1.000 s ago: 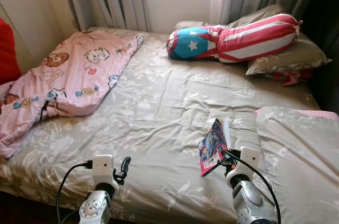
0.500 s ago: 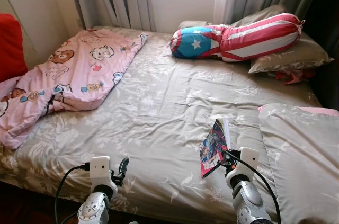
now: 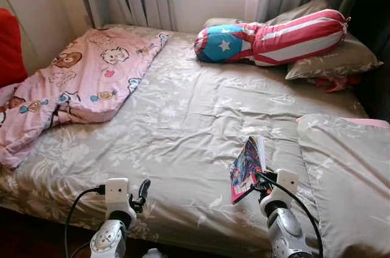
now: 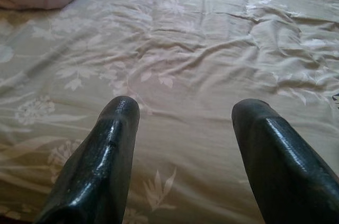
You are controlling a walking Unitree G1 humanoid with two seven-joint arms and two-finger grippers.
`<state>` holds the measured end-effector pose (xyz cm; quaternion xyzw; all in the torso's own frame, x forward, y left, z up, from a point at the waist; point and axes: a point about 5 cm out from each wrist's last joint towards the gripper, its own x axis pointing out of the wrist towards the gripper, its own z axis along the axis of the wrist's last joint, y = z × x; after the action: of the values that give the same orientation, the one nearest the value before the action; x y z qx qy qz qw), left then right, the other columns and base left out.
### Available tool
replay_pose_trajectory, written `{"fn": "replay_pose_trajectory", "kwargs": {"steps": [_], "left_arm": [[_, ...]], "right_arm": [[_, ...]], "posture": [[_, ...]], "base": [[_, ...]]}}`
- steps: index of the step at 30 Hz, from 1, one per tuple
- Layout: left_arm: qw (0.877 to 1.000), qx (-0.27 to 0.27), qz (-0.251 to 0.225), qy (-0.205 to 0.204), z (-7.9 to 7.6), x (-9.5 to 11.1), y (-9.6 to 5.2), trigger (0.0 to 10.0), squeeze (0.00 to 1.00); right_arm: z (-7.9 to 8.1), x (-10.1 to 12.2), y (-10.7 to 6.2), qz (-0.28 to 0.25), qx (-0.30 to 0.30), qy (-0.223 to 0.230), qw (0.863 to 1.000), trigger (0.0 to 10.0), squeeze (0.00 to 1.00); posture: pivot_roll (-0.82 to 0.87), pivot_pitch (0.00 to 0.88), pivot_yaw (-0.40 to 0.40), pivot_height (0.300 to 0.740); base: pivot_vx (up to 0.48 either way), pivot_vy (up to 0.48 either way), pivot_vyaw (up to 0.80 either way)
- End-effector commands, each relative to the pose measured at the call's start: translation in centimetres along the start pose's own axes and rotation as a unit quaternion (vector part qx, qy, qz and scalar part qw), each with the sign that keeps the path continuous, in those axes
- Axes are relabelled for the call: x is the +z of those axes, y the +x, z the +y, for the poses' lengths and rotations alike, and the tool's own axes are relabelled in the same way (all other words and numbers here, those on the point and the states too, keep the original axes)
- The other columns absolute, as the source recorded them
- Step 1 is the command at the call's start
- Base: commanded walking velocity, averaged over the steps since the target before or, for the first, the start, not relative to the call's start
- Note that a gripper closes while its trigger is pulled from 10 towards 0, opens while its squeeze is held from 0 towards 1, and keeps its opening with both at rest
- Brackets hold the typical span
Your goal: Clean up the room
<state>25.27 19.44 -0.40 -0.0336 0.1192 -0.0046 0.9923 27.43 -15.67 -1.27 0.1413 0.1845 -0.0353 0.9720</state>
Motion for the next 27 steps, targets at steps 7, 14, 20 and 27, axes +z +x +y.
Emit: {"fn": "replay_pose_trajectory", "kwargs": {"steps": [7,14,20,27], "left_arm": [[1.0,-0.005,0.001,0.005,0.02,0.17,0.02,10.0,0.0],[1.0,-0.015,0.004,0.009,-0.15,0.17,0.05,10.0,0.0],[1.0,-0.018,0.003,0.009,-0.18,0.23,0.07,10.0,0.0],[1.0,-0.017,0.004,0.009,-0.07,0.25,0.0,10.0,0.0]], "right_arm": [[0.2,1.14,0.3,-0.032,0.004,0.004,0.999,10.0,0.0],[0.14,1.08,0.27,-0.031,-0.001,0.005,0.999,10.0,0.0],[0.19,1.09,0.26,-0.034,-0.001,0.009,0.999,10.0,0.0],[0.41,1.06,0.28,-0.033,0.002,0.011,0.999,10.0,0.0]], "posture": [[0.07,0.0,-0.032,0.667],[0.07,0.0,-0.028,0.667],[0.07,0.0,-0.027,0.667],[0.08,0.0,-0.023,0.667]], "base": [[0.0,0.0,0.0],[0.0,0.0,0.0],[0.282,0.0,0.0],[0.318,0.0,0.0]]}}
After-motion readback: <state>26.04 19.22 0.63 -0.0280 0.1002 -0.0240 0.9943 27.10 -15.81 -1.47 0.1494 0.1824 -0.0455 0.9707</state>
